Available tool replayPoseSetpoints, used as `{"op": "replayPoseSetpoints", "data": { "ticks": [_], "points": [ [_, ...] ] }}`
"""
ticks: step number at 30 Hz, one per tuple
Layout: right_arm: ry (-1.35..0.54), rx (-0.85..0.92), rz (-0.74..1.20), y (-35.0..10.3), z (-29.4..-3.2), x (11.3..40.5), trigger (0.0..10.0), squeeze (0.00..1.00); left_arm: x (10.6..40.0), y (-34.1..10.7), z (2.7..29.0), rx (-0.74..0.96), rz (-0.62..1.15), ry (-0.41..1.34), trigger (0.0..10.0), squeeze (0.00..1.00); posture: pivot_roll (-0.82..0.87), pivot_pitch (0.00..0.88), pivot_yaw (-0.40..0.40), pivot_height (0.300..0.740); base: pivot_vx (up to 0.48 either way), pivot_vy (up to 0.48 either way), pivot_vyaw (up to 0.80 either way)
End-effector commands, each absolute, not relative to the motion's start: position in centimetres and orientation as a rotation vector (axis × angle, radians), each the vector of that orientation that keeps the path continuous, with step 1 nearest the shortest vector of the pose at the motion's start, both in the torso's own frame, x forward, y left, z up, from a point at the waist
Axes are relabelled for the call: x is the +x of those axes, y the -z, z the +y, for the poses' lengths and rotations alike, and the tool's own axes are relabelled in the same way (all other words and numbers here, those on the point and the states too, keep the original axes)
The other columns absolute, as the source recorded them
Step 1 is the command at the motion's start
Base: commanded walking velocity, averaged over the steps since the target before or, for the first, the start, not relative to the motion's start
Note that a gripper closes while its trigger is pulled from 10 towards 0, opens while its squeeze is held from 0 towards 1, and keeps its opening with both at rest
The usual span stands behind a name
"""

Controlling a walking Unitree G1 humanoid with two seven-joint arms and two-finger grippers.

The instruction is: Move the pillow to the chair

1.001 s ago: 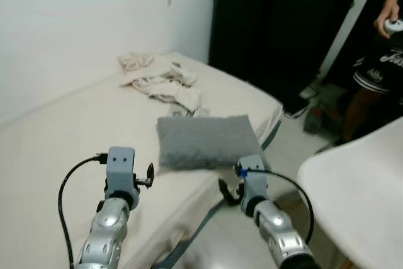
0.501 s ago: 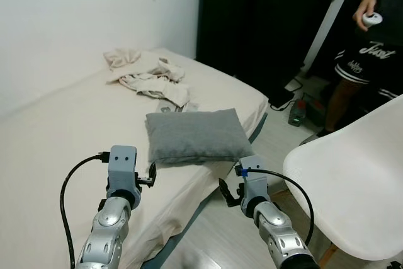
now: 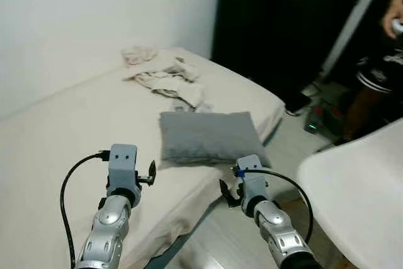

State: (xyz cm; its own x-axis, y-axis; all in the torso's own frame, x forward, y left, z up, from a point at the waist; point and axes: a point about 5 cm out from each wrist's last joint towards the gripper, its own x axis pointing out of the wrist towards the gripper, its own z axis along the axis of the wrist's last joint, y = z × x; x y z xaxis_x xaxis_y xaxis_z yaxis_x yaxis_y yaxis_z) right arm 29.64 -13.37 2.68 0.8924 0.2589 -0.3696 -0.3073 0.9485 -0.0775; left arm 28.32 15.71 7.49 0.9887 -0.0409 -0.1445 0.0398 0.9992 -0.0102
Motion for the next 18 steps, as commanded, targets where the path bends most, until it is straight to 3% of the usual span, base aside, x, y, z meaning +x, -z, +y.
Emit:
{"op": "replayPoseSetpoints", "data": {
  "ticks": [1,18],
  "points": [
    [-0.296,-0.142,0.378,-2.24,-13.56,29.31,10.0,0.0,28.04,-6.98,15.86,0.003,0.164,0.037,10.0,0.0,0.05,0.082,-0.027,0.74,0.0,0.0,0.8],
    [-0.309,-0.145,0.387,-1.92,-13.47,28.98,10.0,0.0,27.93,-6.85,15.67,0.003,0.168,0.049,10.0,0.0,0.05,0.076,-0.022,0.74,0.0,0.0,0.8]
  ]
}}
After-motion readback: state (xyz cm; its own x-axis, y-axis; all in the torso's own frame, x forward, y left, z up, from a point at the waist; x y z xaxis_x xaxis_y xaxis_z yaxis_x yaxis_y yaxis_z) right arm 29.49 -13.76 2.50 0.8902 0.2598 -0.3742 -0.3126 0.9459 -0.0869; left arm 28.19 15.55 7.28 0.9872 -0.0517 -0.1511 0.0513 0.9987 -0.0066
